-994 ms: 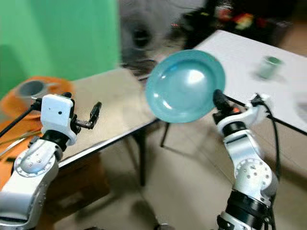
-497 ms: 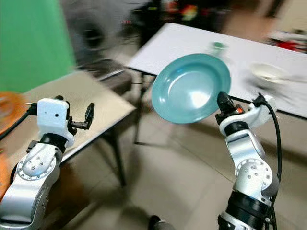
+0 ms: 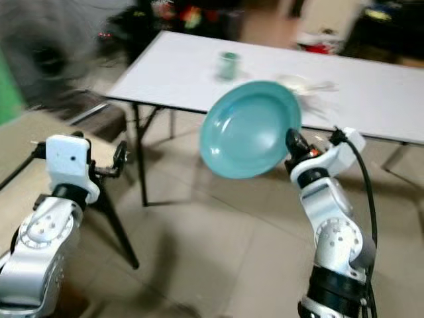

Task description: Setting the table

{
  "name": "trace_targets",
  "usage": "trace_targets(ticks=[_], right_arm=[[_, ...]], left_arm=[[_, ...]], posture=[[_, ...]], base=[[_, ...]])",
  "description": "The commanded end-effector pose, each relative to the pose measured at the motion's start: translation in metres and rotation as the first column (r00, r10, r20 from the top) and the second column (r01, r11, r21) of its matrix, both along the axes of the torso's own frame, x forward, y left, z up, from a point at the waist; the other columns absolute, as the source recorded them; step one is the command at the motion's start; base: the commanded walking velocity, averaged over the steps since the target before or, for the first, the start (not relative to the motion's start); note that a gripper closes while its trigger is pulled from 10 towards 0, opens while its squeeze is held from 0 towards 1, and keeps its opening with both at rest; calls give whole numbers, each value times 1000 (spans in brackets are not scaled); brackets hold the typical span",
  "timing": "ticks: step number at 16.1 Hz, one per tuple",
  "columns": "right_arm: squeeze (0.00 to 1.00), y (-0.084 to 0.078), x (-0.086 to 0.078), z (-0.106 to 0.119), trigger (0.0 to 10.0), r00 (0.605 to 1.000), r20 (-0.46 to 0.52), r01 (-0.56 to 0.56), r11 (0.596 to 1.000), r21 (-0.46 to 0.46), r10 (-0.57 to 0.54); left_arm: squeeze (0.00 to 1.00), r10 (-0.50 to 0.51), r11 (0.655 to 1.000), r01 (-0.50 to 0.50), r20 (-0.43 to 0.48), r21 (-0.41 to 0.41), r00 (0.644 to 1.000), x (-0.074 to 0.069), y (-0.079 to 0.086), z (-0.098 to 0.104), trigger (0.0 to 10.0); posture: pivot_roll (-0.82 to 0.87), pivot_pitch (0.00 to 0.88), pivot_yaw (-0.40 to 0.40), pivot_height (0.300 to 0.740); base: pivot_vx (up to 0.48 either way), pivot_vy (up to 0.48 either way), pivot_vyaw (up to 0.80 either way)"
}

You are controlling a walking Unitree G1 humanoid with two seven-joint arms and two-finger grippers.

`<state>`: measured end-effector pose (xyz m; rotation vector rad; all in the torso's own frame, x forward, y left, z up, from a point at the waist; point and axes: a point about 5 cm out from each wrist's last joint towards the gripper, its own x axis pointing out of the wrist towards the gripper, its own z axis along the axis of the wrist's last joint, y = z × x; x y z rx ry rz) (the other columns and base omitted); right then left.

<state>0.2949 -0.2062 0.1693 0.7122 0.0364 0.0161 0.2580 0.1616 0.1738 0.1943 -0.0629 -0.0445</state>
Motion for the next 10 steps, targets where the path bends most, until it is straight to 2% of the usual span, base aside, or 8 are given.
trace_targets(ticks=[1,4,8,10], right_arm=[[0,-2,0,10,10000,999,41,0,1000,-2,0],[0,7,0,4,10000,999,7,-51,999,-3,51],[0,21,1,3,10000,993,0,-118,991,-69,119],[0,24,4,2,10000,993,-6,-116,992,-52,116]], left_arm=[[0,-22,1000,22,9,-7,1000,1,-4,3,10000],[0,-21,1000,21,5,-3,1000,2,-2,2,10000],[0,-3,1000,3,-11,-3,1000,1,4,-1,10000],[0,-4,1000,4,-9,-5,1000,2,3,0,10000]], posture=[[-38,0,-52,740],[-38,0,-48,740],[-38,0,-51,740],[-41,0,-59,740]], base=[[292,0,0],[319,0,0],[320,0,0],[322,0,0]])
